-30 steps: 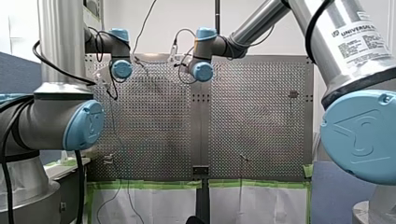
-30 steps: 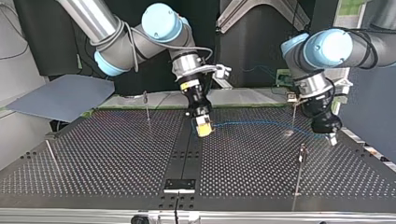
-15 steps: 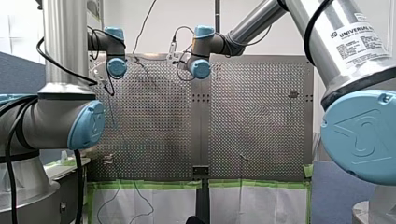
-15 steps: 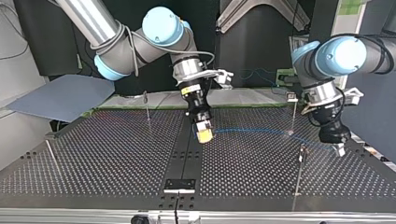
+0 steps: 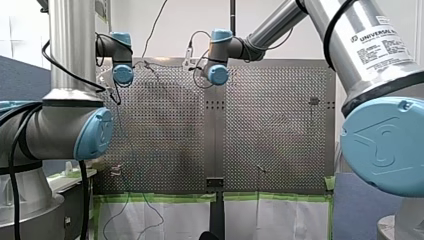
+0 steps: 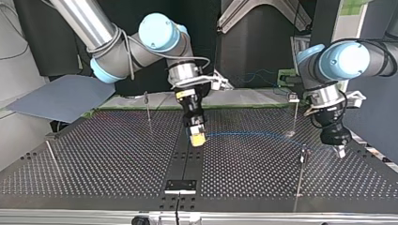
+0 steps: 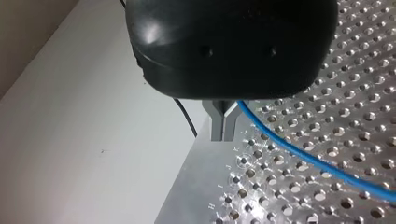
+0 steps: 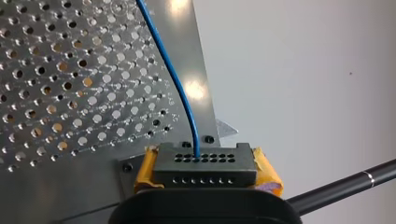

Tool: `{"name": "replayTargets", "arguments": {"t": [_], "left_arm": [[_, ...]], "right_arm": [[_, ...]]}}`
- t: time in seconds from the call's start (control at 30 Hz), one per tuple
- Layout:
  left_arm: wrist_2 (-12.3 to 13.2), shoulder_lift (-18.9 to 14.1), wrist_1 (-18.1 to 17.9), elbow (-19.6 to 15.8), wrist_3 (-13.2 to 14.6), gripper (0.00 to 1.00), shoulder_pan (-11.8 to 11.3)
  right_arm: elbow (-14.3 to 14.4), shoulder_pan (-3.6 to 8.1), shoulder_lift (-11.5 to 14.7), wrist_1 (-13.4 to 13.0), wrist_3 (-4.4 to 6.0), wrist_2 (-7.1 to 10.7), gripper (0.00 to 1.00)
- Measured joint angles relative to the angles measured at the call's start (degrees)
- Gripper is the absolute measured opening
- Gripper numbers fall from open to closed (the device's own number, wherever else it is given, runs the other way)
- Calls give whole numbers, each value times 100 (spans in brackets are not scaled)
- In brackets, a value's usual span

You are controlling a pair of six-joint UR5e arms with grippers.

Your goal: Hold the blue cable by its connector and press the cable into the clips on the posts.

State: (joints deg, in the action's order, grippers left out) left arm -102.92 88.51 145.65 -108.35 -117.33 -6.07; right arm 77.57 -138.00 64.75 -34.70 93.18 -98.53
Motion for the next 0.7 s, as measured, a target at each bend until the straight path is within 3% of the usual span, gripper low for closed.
{"name": "replayTargets", "arguments": {"t": [0.4,0.7], "left_arm": [[22,171,-27,-10,32,0,-73],[202,237,-171,26,44,0,-145]], "right_arm": [[6,101,-156,155,-77,-1,0],[3,264,-194,164,-96,-8,0]]}}
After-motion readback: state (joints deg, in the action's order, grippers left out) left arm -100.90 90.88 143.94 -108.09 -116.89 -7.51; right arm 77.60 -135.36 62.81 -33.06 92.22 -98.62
